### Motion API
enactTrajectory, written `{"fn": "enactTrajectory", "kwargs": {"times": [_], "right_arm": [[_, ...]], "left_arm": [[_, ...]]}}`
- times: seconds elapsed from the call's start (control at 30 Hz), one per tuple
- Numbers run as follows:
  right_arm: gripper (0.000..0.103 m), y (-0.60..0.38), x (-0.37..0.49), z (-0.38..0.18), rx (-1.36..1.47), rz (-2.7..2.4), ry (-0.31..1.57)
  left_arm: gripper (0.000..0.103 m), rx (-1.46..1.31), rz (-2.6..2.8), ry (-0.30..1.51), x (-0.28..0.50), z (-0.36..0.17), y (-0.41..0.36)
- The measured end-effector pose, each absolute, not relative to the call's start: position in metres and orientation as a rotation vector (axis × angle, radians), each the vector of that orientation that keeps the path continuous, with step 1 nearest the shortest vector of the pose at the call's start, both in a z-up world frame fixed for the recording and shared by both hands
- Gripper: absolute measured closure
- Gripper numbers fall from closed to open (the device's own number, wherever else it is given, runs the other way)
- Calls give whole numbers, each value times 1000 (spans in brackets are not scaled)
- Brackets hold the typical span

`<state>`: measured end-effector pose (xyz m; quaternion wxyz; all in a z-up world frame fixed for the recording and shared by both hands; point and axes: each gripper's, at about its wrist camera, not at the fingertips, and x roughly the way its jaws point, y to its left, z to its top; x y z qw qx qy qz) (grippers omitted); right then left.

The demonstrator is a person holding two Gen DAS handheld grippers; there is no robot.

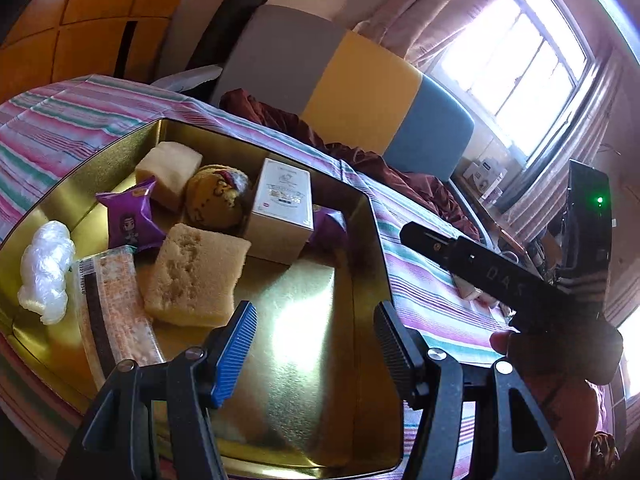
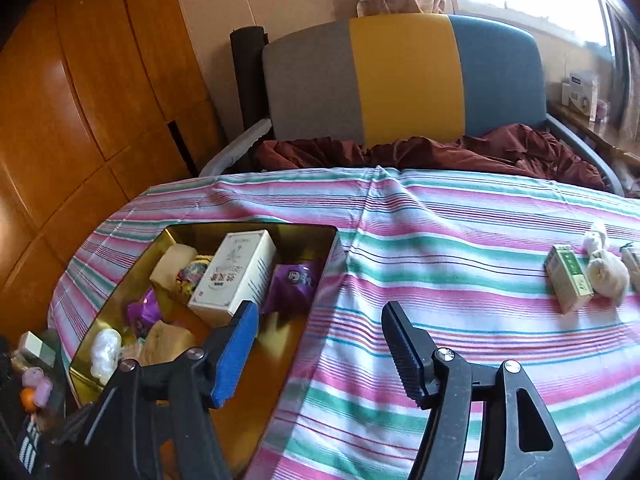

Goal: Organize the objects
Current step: 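Move both tools away from the tray toward the items on the bed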

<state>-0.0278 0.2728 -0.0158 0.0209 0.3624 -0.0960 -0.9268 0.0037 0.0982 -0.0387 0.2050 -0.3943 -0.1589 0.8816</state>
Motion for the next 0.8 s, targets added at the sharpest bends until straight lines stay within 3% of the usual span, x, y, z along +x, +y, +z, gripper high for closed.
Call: {"fn": "enactTrajectory", "kwargs": {"times": [0.53,0.8], "right_arm": [[34,336,11,-27,1214,-2975,-321],[33,382,29,-39,1279,-3040,-338]], "left_arm": [[41,-1065,2421,-362,19,-32,120],[41,-1081,2387,-238,35,-33,138]]}}
